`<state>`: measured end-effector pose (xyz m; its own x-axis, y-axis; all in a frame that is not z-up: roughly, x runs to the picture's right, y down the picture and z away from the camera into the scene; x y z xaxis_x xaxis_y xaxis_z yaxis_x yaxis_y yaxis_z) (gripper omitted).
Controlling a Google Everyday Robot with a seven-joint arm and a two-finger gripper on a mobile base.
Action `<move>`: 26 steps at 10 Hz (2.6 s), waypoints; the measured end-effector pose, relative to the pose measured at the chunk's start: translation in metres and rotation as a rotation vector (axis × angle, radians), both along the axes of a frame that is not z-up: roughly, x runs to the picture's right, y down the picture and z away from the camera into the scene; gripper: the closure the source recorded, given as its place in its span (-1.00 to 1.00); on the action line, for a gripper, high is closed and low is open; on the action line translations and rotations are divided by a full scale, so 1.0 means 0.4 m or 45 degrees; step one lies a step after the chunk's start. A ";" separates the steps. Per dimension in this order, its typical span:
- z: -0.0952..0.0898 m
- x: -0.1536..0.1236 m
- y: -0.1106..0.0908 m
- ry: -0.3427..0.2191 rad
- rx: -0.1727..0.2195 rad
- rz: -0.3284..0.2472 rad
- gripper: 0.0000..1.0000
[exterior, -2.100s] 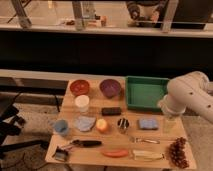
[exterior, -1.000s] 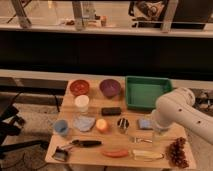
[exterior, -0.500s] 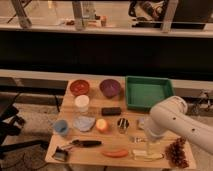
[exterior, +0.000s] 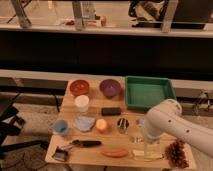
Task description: Place fork in purple bowl
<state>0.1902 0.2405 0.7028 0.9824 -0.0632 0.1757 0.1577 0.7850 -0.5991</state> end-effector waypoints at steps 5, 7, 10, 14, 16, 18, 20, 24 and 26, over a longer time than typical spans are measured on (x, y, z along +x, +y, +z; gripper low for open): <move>0.010 0.004 -0.048 0.018 0.038 0.012 -0.60; 0.016 0.011 -0.031 0.011 0.060 0.008 -0.60; 0.034 0.014 -0.015 -0.007 0.103 -0.014 -0.60; 0.065 0.028 -0.006 -0.005 0.119 -0.020 -0.60; 0.094 0.030 -0.003 -0.006 0.111 -0.017 -0.60; 0.117 0.041 0.000 0.003 0.094 -0.001 -0.60; 0.146 0.059 0.009 0.019 0.069 0.026 -0.60; 0.179 0.089 0.023 0.052 0.054 0.055 -0.60; 0.186 0.099 0.025 0.066 0.059 0.064 -0.60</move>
<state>0.2299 0.2504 0.7774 0.9922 -0.0204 0.1227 0.0871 0.8184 -0.5680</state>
